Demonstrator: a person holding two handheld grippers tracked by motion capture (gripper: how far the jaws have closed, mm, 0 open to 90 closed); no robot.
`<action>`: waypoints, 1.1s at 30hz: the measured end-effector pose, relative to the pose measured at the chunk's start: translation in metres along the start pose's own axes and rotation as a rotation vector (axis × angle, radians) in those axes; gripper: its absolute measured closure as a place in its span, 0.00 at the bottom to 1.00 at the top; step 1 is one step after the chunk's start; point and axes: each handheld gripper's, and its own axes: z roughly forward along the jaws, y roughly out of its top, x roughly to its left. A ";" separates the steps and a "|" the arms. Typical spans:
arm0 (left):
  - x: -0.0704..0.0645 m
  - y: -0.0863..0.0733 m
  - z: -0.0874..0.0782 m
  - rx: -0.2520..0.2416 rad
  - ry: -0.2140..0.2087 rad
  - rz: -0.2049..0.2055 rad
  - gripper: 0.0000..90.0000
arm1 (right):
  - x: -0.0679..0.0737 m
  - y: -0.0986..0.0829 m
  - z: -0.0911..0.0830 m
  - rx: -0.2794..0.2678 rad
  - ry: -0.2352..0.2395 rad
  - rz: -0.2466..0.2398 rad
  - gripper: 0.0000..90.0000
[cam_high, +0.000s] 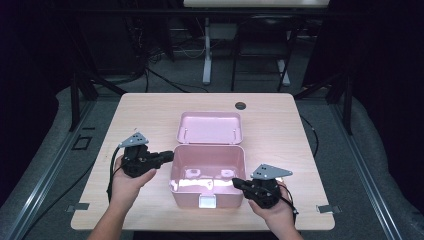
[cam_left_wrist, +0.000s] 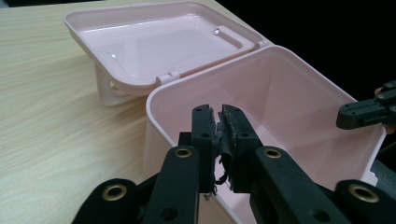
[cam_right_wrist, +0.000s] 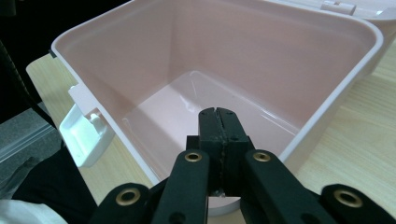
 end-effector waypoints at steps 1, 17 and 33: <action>-0.001 -0.001 -0.001 0.014 0.004 0.000 0.90 | 0.000 0.000 0.000 0.001 -0.001 -0.001 0.98; -0.007 -0.016 0.000 0.045 -0.004 0.031 0.74 | 0.005 0.011 -0.011 -0.044 0.005 -0.019 0.91; -0.005 -0.012 -0.011 0.010 0.022 0.038 0.55 | -0.015 0.024 -0.031 -0.073 -0.035 -0.028 0.60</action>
